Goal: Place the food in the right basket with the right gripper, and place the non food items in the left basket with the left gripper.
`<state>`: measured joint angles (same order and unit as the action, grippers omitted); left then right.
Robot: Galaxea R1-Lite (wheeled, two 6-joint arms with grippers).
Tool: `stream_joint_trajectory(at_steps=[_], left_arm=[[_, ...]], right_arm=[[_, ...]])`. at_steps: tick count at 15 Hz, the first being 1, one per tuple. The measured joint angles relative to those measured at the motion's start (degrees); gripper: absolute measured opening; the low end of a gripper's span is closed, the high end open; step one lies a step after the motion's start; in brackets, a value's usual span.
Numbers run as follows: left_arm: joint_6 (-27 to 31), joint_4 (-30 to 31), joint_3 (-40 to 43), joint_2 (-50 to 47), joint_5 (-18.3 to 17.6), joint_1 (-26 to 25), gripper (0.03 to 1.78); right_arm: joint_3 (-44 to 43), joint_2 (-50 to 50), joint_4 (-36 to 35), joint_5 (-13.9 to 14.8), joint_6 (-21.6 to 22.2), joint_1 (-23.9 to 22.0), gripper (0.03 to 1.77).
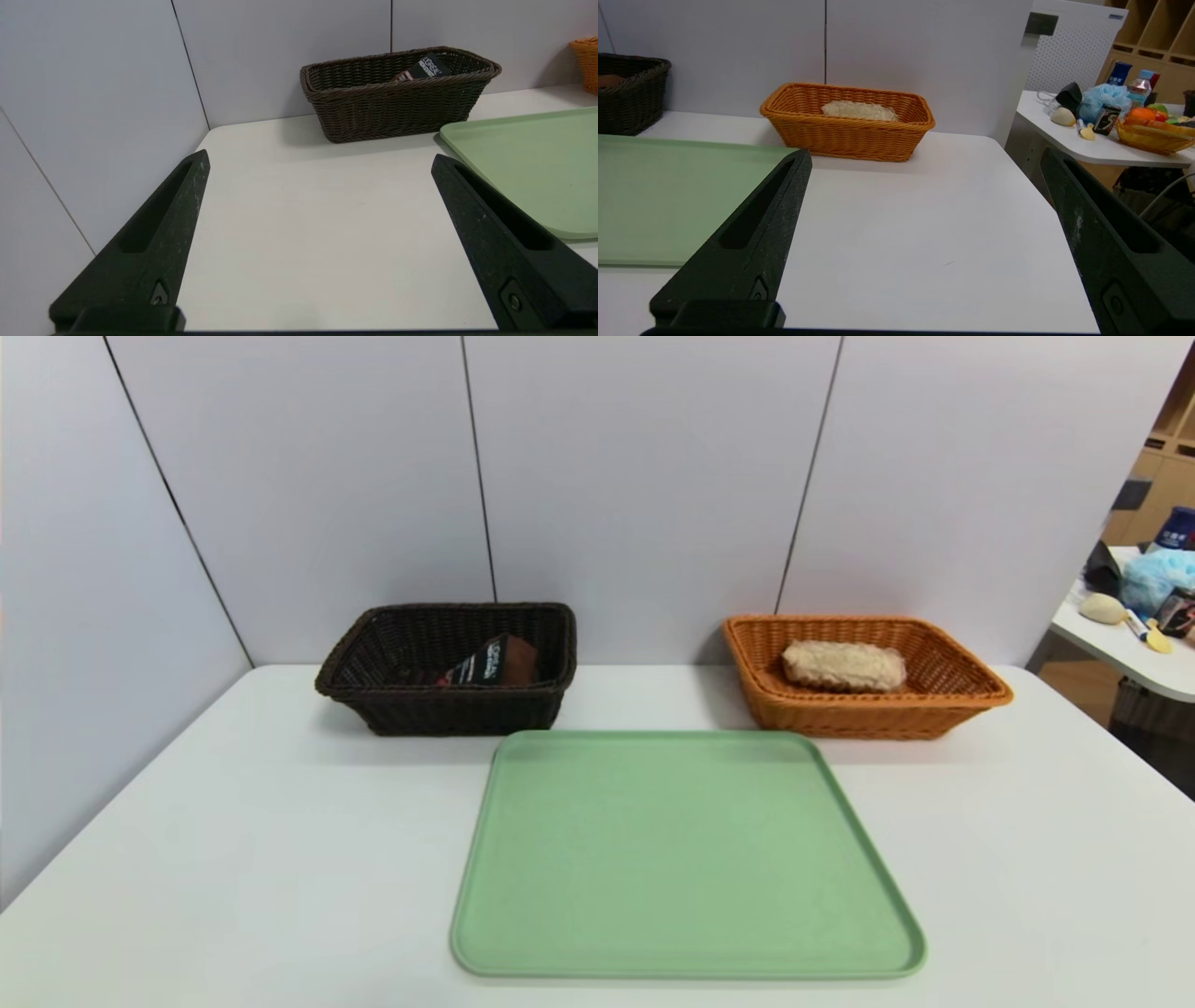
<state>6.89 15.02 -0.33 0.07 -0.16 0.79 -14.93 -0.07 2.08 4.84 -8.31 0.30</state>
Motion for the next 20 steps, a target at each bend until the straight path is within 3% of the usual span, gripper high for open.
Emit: stream_joint_trajectory(at_steps=[3, 4, 8, 13, 16, 20], left_arm=[[-0.2, -1.3, 0.3, 0.0, -0.1, 0.0, 1.69], [-0.4, -2.6, 0.3, -0.1, -0.3, 0.0, 1.69], [-0.7, -6.8, 0.3, -0.1, -2.3, 0.0, 1.69], [-0.9, -11.1, 0.3, -0.1, -2.9, 0.0, 1.69], [-1.8, -15.4, 0.3, -0.1, -1.7, 0.0, 1.69], [-8.1, -14.9, 0.3, -0.1, 0.4, 0.0, 1.69]], right_arm=[[12.2, 0.0, -17.1, -0.2, -1.5, 0.0, 1.69], [13.5, 0.0, -19.7, -0.1, -1.5, 0.0, 1.69], [14.9, 0.0, -10.4, -1.2, -1.1, 0.0, 1.69], [14.9, 0.0, -3.8, -7.9, -0.1, 0.0, 1.69], [14.9, 0.0, -2.3, -7.3, 5.6, 0.0, 1.69], [14.9, 0.0, -2.6, -5.5, 10.4, 0.0, 1.69]])
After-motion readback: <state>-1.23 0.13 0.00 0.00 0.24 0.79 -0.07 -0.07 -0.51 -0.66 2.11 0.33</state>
